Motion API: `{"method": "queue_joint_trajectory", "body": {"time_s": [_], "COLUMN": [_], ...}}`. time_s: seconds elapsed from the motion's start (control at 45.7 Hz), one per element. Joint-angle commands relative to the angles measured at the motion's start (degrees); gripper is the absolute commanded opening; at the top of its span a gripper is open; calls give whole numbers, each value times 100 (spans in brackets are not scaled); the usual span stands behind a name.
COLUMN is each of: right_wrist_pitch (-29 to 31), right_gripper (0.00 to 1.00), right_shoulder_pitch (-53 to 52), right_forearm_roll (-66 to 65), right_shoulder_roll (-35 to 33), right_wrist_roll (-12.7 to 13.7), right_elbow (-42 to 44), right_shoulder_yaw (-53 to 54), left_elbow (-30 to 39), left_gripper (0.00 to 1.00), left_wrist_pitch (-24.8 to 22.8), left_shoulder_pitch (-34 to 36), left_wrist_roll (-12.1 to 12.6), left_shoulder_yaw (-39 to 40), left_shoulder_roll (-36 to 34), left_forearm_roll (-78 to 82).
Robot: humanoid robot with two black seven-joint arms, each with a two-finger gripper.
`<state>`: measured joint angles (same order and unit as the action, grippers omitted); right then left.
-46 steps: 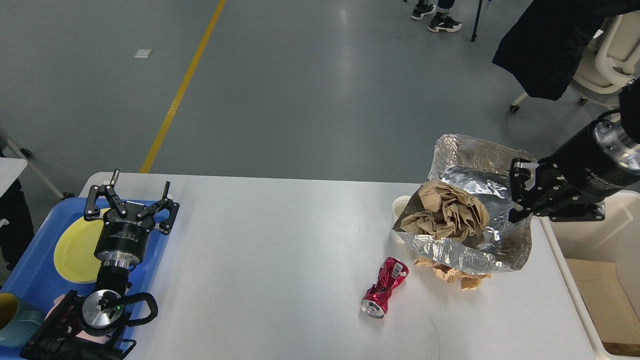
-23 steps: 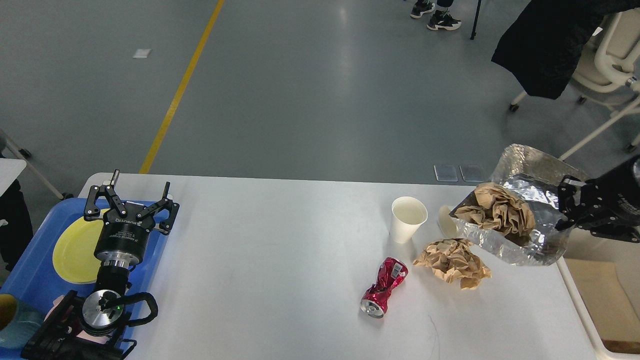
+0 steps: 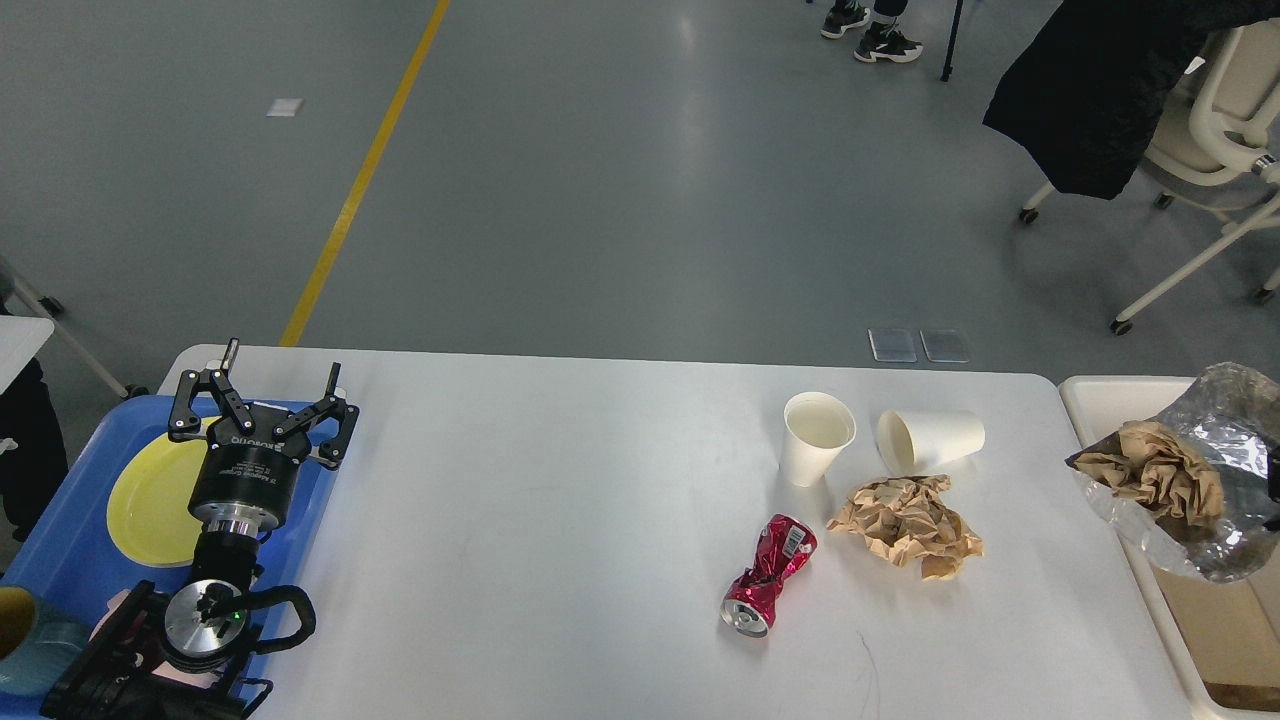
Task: Tidy desktop
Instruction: 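Lift the foil wrapper with paper, carry it to the bin, release, then raise the right gripper up out of the white bin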
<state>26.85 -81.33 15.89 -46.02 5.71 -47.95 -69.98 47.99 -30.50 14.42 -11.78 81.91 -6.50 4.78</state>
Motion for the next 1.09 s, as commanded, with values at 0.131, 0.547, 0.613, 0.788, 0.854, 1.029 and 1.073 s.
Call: {"method": "queue_joint_trajectory", "body": {"time_s": [0.131, 0.547, 0.613, 0.788, 0.854, 1.029, 1.073], "right_wrist_pitch": [-722, -1973, -1991, -2403, -2492, -2501, -2509], "right_gripper": [0, 0, 0, 0, 0, 0, 0], "right_shoulder_pitch": [1827, 4484, 4766, 5215, 5250, 5250, 5250], "right_forearm_roll": [422, 450, 441, 441, 432, 397, 397], "right_shoulder_roll": [32, 1305, 1525, 2097, 2159, 2299, 2334], "right_wrist_roll": [9, 9, 9, 9, 9, 18, 18], "right_elbow": [1637, 3721, 4038, 4628, 4636, 4636, 4636], "right_shoulder_yaw": [1116, 2138, 2270, 2314, 2296, 2252, 2244], "left_elbow": [0, 0, 0, 0, 0, 0, 0], "left_gripper": [96, 96, 96, 96, 96, 96, 96], "left_wrist_pitch": [0, 0, 0, 0, 0, 0, 0], "left_shoulder_pitch": [0, 0, 0, 0, 0, 0, 0], "left_wrist_roll": [0, 0, 0, 0, 0, 0, 0], "left_shoulder_yaw": [0, 0, 0, 0, 0, 0, 0], "left_shoulder_roll": [0, 0, 0, 0, 0, 0, 0], "left_forearm_roll": [-3, -3, 6, -3, 6, -3, 6]}}
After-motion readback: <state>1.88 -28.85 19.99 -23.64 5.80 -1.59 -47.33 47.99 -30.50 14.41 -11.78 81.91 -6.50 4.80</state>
